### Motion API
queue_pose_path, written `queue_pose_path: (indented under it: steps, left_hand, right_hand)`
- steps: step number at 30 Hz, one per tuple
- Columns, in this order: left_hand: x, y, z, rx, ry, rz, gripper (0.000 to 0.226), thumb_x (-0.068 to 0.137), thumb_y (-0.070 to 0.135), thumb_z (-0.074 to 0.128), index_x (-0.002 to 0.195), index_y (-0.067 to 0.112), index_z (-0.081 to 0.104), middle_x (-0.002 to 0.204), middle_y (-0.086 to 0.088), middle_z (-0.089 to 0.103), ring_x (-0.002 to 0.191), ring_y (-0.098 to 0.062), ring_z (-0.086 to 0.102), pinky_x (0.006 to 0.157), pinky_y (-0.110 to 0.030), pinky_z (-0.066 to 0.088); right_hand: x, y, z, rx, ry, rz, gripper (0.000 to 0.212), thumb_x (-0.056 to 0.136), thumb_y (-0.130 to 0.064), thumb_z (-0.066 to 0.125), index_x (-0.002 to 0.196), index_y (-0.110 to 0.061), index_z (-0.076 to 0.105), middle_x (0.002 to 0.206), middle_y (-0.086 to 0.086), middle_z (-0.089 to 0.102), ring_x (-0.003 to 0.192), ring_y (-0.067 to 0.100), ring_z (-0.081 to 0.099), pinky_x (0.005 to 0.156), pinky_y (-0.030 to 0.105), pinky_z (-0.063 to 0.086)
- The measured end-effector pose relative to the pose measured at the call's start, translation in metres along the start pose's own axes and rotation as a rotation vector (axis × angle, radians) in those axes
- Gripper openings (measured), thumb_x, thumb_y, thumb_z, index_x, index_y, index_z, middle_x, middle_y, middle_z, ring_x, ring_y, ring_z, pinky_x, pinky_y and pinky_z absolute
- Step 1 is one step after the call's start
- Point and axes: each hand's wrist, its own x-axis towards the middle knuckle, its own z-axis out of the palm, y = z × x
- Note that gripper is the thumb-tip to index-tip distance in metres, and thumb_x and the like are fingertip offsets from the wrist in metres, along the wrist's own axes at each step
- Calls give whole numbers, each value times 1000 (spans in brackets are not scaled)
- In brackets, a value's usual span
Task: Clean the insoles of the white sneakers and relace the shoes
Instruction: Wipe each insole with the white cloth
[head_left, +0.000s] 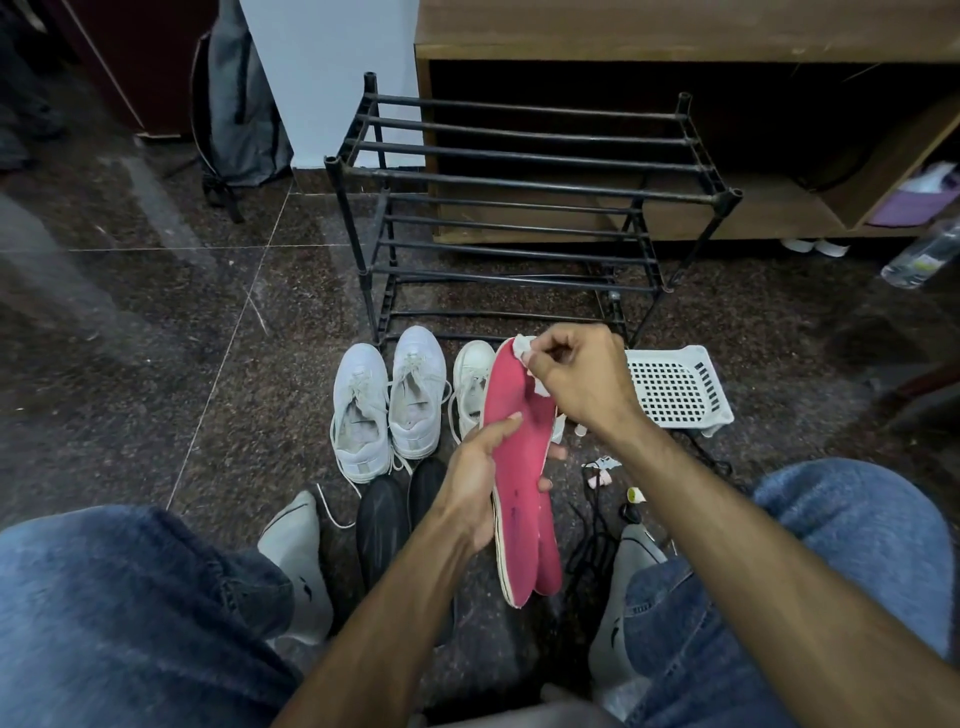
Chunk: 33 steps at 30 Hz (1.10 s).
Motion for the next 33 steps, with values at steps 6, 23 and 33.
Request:
queue_pose_path:
  steps: [6, 23, 33]
  left_hand:
    - [4, -5, -1, -54, 9, 4, 39, 97, 38, 49, 116, 8, 64, 82, -13, 71, 64, -24, 60, 61, -35, 46]
    - [7, -5, -2, -110, -2, 3, 57, 96, 54, 42, 115, 5, 64, 72, -9, 67, 58, -21, 55, 57, -32, 46]
    - [14, -7, -8, -73, 4, 16, 59, 87, 60, 49, 105, 9, 71, 77, -11, 66, 68, -22, 52, 62, -34, 44]
  right_hand:
    - [-29, 5, 4, 50, -173, -16, 16, 84, -20, 70, 69, -25, 68, 47, -13, 57, 38, 4, 50, 45, 30, 48]
    - [-36, 4, 16, 75, -104, 241, 19, 76, -14, 70, 59, -20, 67, 53, -7, 66, 52, 17, 66, 60, 42, 59]
    - [-35, -4, 10, 172, -167, 293, 25, 78, -6, 70, 56, -17, 65, 50, -1, 65, 43, 18, 61, 50, 35, 56]
